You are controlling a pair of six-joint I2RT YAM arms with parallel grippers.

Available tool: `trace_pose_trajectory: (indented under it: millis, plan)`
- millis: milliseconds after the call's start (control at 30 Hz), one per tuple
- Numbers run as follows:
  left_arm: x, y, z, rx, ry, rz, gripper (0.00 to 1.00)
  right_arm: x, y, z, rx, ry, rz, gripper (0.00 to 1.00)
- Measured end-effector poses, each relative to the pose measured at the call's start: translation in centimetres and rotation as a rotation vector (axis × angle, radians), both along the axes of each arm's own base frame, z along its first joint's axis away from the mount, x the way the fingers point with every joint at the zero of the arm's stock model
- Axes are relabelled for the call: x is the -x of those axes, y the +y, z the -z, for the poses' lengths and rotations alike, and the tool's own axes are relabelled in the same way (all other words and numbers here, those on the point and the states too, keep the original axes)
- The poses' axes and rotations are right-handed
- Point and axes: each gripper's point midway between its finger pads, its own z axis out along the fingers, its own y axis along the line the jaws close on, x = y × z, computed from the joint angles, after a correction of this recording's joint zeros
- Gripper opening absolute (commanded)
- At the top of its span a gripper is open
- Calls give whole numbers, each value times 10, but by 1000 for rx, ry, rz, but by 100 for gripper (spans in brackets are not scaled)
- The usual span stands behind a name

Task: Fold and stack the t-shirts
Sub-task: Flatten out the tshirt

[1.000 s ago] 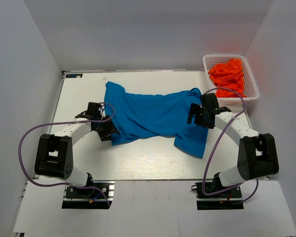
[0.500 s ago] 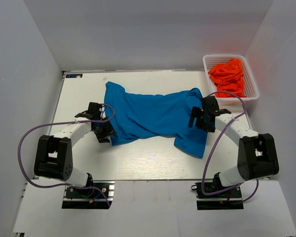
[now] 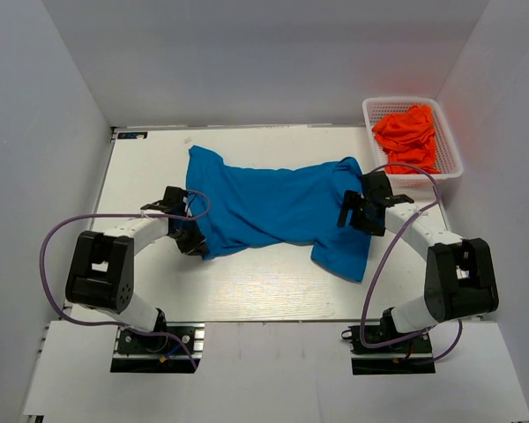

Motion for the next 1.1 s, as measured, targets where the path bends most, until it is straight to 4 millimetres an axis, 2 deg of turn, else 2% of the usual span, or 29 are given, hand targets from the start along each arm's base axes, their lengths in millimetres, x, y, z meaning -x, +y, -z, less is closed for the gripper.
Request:
trace_pose_trajectory:
  millis: [33,67,233,333,400,500,567,633,667,733,767,800,833,867,900,967,1033,1100]
  plan:
    - [1,-1,1,0,2,6,5,0,0,0,0,0,0,88]
    - [1,-1,2,-2,3,13,0,0,0,0,0,0,1,88]
    - [4,-4,1,-14,3,49,0,0,-1,0,-3,2,3,86]
    - [-1,1,-11,-55,9,49,0,2,-1,3,-2,8,4,84]
    - [-14,5,-31,-90,-22,45,0,5,-2,6,-1,18,6,84]
    - [-38,8,-77,-118,-118,40,0,10,-2,12,-3,35,6,84]
    - [-46,10,-106,-129,-184,33,0,12,-2,17,-6,50,7,82]
    - [-36,15,-118,-138,-192,23,0,16,-2,24,-6,74,10,82]
    - [-24,17,-118,-140,-170,14,0,17,-2,27,-6,88,11,82]
    - [8,22,-102,-143,-91,2,0,19,-3,33,-1,111,15,82]
    - [31,25,-87,-141,-31,3,5,18,-3,33,-3,109,17,82]
    - [65,28,-68,-139,73,7,20,18,-3,34,-3,110,18,82]
    - [94,29,-55,-130,165,21,72,18,-3,34,-2,113,19,82]
    - [122,28,-45,-109,259,30,89,17,-3,34,-1,118,21,82]
    - [145,28,-42,-96,336,38,100,17,-3,34,0,123,23,82]
    - [165,26,-48,-77,408,46,100,14,-2,34,0,124,24,82]
    - [160,25,-57,-81,400,47,100,12,-2,34,-2,121,24,82]
    - [143,25,-67,-99,380,48,100,11,-2,34,-3,120,23,81]
